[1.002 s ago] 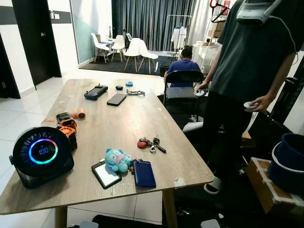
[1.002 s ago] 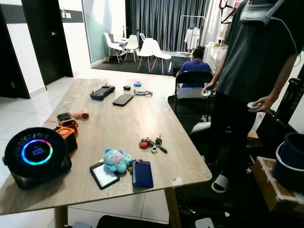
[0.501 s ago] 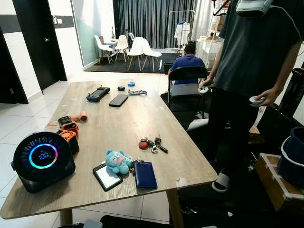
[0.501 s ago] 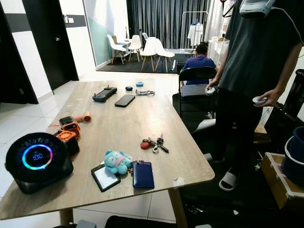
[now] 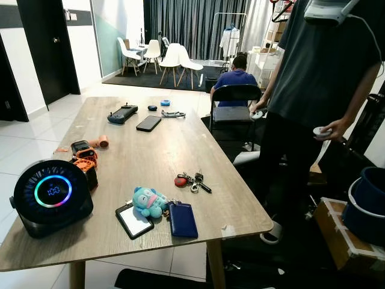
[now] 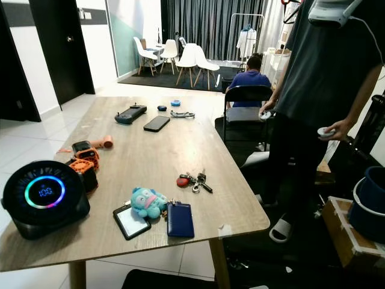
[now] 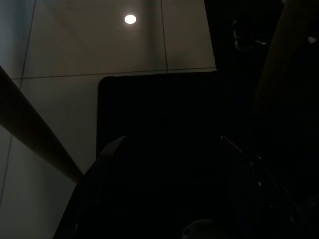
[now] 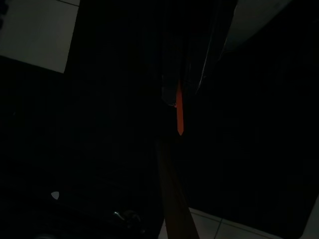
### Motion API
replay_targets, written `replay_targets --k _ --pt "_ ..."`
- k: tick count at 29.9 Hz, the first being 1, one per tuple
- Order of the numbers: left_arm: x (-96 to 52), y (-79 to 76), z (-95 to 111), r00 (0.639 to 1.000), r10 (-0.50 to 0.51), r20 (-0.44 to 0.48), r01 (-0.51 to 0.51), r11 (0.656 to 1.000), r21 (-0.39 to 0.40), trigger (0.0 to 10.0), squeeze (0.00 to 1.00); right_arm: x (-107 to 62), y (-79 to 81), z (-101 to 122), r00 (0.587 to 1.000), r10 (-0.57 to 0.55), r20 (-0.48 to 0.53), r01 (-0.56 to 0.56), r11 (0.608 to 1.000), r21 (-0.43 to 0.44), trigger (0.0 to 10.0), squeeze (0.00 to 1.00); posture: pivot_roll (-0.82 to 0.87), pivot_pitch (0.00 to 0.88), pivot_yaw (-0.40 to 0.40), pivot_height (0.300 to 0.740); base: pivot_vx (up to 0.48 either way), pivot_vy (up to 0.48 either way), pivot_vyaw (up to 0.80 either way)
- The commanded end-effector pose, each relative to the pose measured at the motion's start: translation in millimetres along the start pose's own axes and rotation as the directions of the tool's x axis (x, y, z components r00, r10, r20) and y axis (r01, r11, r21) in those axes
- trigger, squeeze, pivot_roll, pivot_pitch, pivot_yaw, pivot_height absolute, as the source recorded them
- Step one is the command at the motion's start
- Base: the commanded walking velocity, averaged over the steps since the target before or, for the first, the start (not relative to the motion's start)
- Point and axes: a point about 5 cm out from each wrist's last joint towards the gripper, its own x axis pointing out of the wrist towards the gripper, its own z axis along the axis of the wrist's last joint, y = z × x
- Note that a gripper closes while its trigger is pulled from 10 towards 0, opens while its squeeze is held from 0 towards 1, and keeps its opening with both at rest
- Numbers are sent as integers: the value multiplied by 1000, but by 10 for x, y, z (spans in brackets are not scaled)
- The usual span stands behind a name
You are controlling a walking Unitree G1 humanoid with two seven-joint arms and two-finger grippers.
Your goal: Hang keys on a hook
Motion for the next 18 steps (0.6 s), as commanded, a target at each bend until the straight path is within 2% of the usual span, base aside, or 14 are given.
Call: replay_targets --k 1,6,18 --pt "-7 -43 -16 1000 7 4 -7 1000 -24 10000 0 -2 9 -19 1000 22 -15 -22 1000 -15 10000 0 60 48 -79 740 0 0 0" --pt "3 -21 -1 1000 18 6 -17 999 -28 10000 0 3 40 -9 999 42 -14 -42 998 -44 10000 0 55 42 -69 740 0 0 0" --pt "58 -48 85 999 16 34 -14 999 -45 10000 0 -2 5 -10 999 35 -12 -35 999 -41 10000 0 54 35 -63 740 0 0 0"
